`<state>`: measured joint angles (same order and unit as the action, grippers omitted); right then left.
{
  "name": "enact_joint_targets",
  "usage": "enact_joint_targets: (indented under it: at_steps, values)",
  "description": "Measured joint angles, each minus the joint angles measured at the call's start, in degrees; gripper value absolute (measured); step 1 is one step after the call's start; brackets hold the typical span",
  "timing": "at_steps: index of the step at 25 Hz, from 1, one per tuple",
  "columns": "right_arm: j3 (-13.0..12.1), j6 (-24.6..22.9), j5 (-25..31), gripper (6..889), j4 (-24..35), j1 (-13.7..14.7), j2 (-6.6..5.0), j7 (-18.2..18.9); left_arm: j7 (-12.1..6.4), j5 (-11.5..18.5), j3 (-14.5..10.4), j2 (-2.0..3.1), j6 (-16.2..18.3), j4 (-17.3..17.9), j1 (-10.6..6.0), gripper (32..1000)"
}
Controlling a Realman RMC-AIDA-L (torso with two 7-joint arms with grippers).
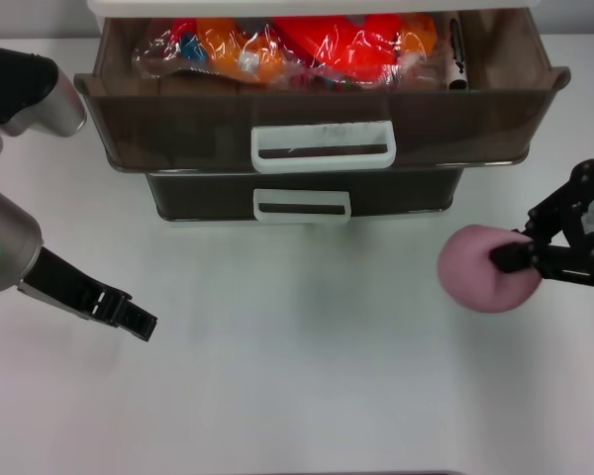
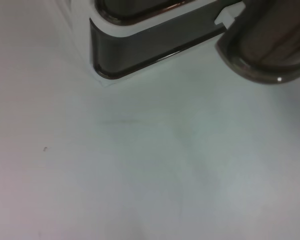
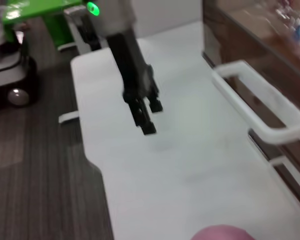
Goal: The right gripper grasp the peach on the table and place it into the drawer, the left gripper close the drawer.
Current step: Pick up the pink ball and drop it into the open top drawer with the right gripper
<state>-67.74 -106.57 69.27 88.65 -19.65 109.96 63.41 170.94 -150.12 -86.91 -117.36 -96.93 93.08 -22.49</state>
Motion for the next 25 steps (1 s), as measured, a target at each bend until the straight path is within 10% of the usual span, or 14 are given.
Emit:
enact_joint_targets:
  at_steps: [10,25]
  values:
    - [-0.94,-0.04,5.09,35,9.16,-0.87,-4.98,-11.56,0.00,0.03,0.01,0.04,-0.19,-0.01,-0.26,776]
    - [-0.94,-0.04,11.69,34,6.86,-14.05,-16.54,-28.31,0.00,0.43,-0.27,0.04,-0.20,-0.01,-1.33,774]
